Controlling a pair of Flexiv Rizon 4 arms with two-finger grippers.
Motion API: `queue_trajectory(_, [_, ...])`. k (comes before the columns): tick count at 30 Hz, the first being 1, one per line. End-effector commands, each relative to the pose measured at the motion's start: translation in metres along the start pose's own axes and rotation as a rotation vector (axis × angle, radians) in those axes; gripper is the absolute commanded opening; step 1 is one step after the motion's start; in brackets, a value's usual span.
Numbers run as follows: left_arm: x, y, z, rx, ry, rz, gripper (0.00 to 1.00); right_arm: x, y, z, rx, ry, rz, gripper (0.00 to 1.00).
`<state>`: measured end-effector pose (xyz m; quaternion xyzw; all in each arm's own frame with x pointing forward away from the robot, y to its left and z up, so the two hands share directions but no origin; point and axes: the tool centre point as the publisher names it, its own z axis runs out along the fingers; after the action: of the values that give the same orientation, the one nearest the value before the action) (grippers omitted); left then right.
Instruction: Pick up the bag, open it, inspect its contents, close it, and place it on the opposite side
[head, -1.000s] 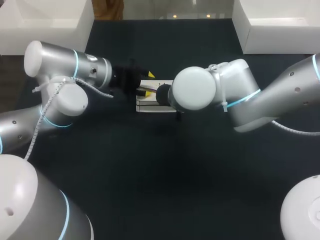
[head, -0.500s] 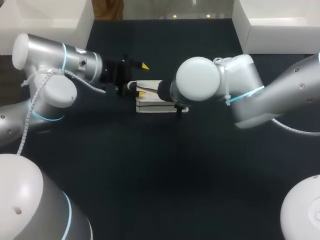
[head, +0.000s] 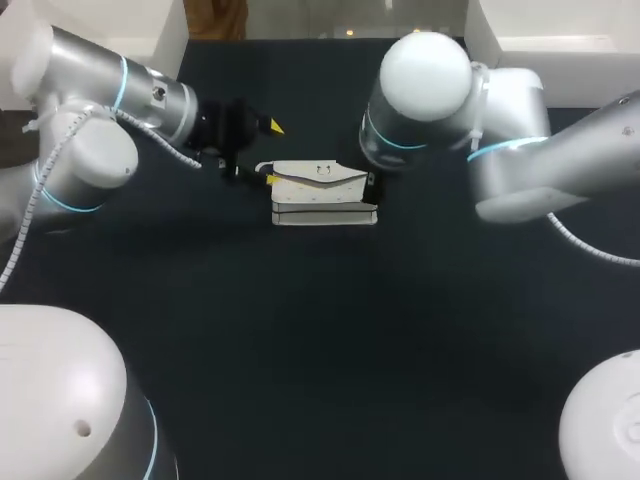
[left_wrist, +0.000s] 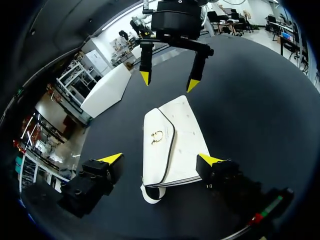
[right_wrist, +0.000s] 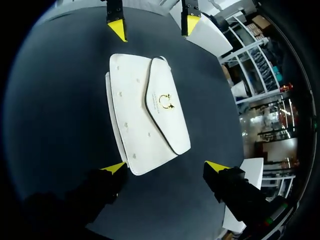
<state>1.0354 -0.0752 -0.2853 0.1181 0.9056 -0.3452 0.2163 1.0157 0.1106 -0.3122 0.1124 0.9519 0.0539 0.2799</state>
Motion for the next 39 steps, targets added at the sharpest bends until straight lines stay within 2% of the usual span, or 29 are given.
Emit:
queue_trajectory(1, [-0.002,-0.006,-0.015,-0.069,0.081,-0.02,1.0,-0.011,0.001,-0.01,0.014,0.11,-0.007,1.0])
queue_trajectory(8, [0.003,-0.004,-0.023,-0.126,0.167,-0.087,1.0,-0.023,0.0,-0.013,0.034,0.221,0.003,1.0])
queue_trajectory(12, [0.004,-0.001,-0.028,-0.16,0.208,-0.1,1.0,-0.03,-0.002,-0.013,0.082,0.28,0.016,1.0])
queue_trajectory(29, [0.004,-0.001,-0.028,-0.16,0.208,-0.1,1.0,-0.03,-0.002,-0.013,0.082,0.28,0.016,1.0])
queue_trajectory(30, [0.002,-0.004,-0.024,-0.169,0.212,-0.158,1.0,-0.03,-0.002,-0.013,0.082,0.28,0.016,1.0])
queue_trajectory(33, [-0.009,-0.006,-0.02,-0.183,0.216,-0.329,1.0,-0.045,-0.001,-0.007,0.192,0.372,0.162,1.0])
queue_trajectory(35, [-0.016,-0.005,-0.022,-0.226,0.201,-0.459,1.0,-0.053,-0.003,-0.002,0.252,0.435,0.255,1.0])
queue_trajectory(39, [-0.021,-0.007,-0.027,-0.31,0.175,-0.713,1.0,-0.065,-0.012,0.0,0.302,0.561,0.467,1.0])
